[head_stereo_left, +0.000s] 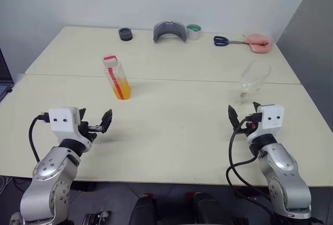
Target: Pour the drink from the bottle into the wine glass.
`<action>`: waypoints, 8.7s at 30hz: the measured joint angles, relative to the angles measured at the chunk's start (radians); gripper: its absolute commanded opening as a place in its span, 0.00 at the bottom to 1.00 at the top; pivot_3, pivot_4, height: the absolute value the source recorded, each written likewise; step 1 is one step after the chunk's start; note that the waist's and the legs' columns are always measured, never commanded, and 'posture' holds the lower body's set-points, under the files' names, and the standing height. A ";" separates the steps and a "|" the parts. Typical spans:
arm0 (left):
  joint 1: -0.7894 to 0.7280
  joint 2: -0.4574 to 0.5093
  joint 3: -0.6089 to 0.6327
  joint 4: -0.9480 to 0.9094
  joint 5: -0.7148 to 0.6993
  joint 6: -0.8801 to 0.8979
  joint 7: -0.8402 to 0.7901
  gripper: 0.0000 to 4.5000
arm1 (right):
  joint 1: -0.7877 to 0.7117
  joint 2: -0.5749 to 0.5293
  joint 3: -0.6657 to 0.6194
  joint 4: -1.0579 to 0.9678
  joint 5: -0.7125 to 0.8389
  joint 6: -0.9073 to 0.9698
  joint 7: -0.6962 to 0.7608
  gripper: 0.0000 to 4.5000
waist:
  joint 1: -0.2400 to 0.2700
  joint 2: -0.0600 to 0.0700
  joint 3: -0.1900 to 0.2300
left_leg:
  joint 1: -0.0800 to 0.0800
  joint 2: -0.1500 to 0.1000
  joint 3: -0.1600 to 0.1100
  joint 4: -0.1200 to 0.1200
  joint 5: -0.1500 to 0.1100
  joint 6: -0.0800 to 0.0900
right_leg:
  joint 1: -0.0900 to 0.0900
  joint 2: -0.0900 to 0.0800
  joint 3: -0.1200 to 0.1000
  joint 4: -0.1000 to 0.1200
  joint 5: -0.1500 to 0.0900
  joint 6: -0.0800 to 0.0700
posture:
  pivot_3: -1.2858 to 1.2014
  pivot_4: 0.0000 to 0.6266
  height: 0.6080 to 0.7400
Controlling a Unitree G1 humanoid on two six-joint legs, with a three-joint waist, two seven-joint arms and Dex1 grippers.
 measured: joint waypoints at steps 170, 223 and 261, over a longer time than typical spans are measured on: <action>-0.783 -0.127 -0.498 0.755 0.162 -0.366 -0.502 0.40 | -0.759 0.027 0.176 0.479 0.172 0.073 0.341 0.50 | 0.021 0.001 0.001 | -0.009 -0.001 -0.002 0.002 0.000 0.000 | -0.006 0.001 -0.003 0.001 0.004 -0.005 | 0.52 0.24 1.00; -0.729 0.038 -0.488 0.463 -0.019 -0.159 -0.627 0.40 | -0.745 -0.033 0.083 0.086 0.444 0.438 0.249 0.99 | 0.012 0.005 0.004 | -0.016 -0.001 -0.001 0.007 0.001 0.000 | -0.015 0.001 -0.002 0.008 0.004 -0.005 | 0.52 0.24 1.00; -0.733 0.198 -0.397 0.240 -0.307 0.160 -0.748 0.40 | -1.017 -0.139 0.136 0.547 0.581 0.299 0.903 0.41 | -0.003 0.006 0.004 | -0.014 0.000 -0.002 0.007 0.000 0.000 | -0.015 0.003 -0.003 0.011 0.003 -0.005 | 0.52 0.24 1.00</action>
